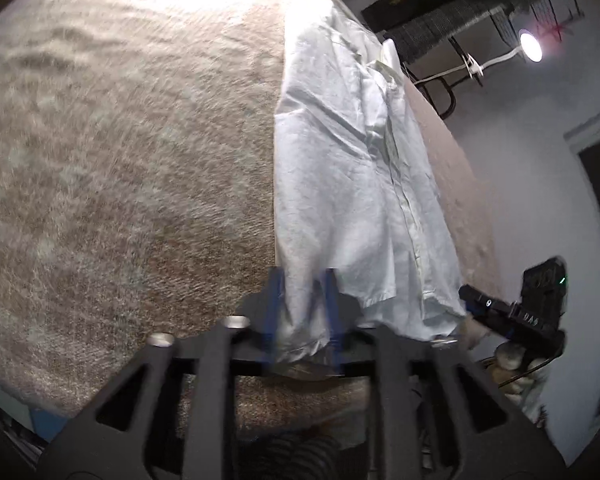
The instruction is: Fold small clothes
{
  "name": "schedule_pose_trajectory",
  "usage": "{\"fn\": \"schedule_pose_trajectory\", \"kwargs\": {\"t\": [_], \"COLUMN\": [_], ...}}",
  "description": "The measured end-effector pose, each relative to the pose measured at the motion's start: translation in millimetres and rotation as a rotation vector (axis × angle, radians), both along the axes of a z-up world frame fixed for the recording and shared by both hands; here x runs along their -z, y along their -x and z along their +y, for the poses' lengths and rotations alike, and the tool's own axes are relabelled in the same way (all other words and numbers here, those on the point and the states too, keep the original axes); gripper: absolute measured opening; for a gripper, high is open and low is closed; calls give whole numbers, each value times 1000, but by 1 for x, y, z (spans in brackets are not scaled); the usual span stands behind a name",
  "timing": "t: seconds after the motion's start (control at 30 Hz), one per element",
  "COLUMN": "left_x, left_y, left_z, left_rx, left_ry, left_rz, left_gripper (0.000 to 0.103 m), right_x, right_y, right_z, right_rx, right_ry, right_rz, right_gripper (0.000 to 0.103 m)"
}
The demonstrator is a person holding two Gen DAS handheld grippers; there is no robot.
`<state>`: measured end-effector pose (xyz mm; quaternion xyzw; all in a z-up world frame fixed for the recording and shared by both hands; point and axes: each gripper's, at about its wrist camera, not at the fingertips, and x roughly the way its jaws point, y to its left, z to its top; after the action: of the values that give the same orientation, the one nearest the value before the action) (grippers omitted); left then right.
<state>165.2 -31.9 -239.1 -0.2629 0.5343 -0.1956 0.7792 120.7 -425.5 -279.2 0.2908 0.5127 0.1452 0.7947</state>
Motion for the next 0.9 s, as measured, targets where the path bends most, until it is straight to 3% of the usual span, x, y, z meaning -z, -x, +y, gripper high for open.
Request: {"fn": "schedule_pose_trajectory", "kwargs": {"t": [0.13, 0.2, 0.3, 0.6, 0.9], "left_x": [4, 3, -1, -39, -77], "left_y": [1, 2, 1, -18, -85], "left_z": [3, -3, -8, -11, -24], "left_rx": [9, 53, 70, 72, 63], "left_ry": [57, 50, 34, 99, 103], "left_rz": [27, 30, 23, -18, -106], "left_gripper": [35, 10, 7, 5, 5], "right_x": [8, 11, 12, -6, -37], "right_y": [1, 0, -2, -17, -70], "right_z": [-5, -3, 6, 2, -4], "right_rx": [-17, -32, -47, -11, 36], "right_ry": [-69, -101, -128, -226, -262], "right_rz": [32, 38, 45, 13, -57], "right_gripper": [30, 18, 6, 4, 4]}}
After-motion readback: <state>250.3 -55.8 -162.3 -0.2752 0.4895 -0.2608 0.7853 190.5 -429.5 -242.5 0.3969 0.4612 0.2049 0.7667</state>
